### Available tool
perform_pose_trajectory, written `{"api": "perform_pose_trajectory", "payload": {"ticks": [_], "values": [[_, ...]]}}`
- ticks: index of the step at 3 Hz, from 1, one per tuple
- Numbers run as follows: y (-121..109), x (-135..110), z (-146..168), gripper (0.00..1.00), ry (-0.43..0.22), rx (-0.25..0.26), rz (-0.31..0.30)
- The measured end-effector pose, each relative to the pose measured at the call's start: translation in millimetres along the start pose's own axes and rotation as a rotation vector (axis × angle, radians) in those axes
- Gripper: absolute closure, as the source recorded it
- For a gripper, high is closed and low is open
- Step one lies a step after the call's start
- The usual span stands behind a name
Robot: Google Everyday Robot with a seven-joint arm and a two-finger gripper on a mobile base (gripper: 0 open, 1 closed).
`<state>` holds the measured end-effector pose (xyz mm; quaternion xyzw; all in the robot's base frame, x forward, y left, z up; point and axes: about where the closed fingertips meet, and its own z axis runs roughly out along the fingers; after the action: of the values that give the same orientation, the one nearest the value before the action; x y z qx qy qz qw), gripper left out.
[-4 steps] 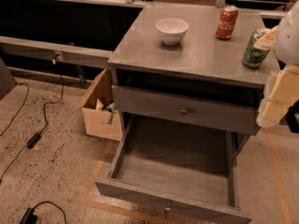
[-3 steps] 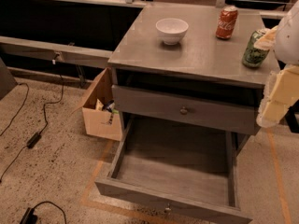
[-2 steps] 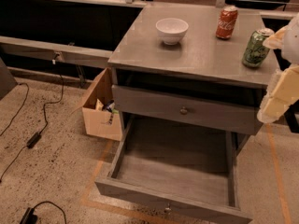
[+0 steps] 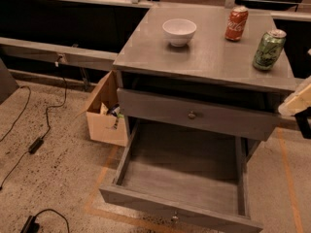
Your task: Place green can into middle drawer
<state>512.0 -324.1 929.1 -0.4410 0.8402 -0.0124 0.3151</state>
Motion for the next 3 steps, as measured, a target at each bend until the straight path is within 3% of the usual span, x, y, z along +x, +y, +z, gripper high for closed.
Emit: {"api": "perform_pose_trajectory", "payload": {"ticks": [1, 2, 3], "values": [[-57, 27, 17, 0.0, -0.149, 0.114, 0.148], [-118, 38, 34, 0.0, -0.292, 0.216, 0.255], [-160, 37, 62, 0.0, -0.406, 0.247, 0.36]]}}
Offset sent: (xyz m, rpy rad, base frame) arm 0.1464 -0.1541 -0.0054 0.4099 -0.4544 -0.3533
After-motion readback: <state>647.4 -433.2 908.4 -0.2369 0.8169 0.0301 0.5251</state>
